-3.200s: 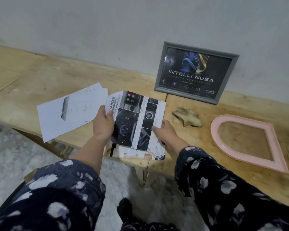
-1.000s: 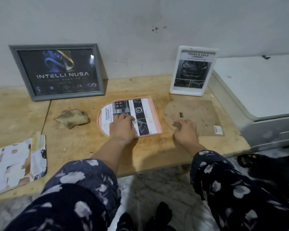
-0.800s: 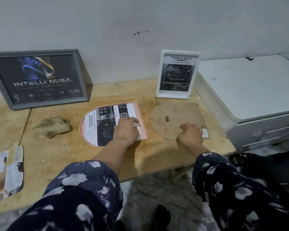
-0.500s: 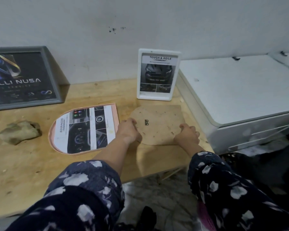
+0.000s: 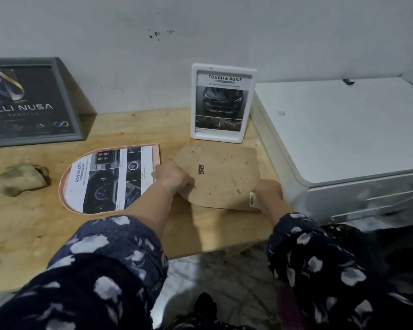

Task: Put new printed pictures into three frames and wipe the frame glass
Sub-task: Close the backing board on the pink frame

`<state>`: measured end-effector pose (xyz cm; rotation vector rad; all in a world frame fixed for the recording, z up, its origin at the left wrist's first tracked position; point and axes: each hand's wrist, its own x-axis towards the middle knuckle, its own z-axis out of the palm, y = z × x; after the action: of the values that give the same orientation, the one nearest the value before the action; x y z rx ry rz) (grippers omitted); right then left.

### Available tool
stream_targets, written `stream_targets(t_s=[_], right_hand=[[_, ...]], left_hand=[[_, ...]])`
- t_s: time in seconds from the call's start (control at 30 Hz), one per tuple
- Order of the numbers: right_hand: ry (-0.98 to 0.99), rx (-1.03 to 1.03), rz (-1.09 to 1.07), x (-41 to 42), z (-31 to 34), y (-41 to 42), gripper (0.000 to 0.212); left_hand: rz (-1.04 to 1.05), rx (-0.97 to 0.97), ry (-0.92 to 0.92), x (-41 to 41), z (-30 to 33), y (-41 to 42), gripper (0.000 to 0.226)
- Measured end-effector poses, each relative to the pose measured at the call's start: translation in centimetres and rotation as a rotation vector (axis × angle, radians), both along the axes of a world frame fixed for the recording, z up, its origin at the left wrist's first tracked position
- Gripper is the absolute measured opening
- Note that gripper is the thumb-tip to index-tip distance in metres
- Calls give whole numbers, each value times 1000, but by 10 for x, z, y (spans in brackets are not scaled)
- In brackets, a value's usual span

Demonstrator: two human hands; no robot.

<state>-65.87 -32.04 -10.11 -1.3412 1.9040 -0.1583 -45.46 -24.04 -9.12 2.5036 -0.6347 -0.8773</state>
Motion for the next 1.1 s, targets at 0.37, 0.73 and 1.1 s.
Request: stream_targets(t_s=[0.37, 0.73, 1.1], right_hand=[[-491, -63, 23, 89, 29, 22, 39], [-426, -91, 352, 173, 22, 86, 37], [-411, -116, 326, 190, 6, 96, 34]], left_hand=[[112, -198, 81, 81, 35, 82, 92], [219, -215, -52, 152, 24, 175, 99], [141, -172, -132, 178, -4, 179, 99]])
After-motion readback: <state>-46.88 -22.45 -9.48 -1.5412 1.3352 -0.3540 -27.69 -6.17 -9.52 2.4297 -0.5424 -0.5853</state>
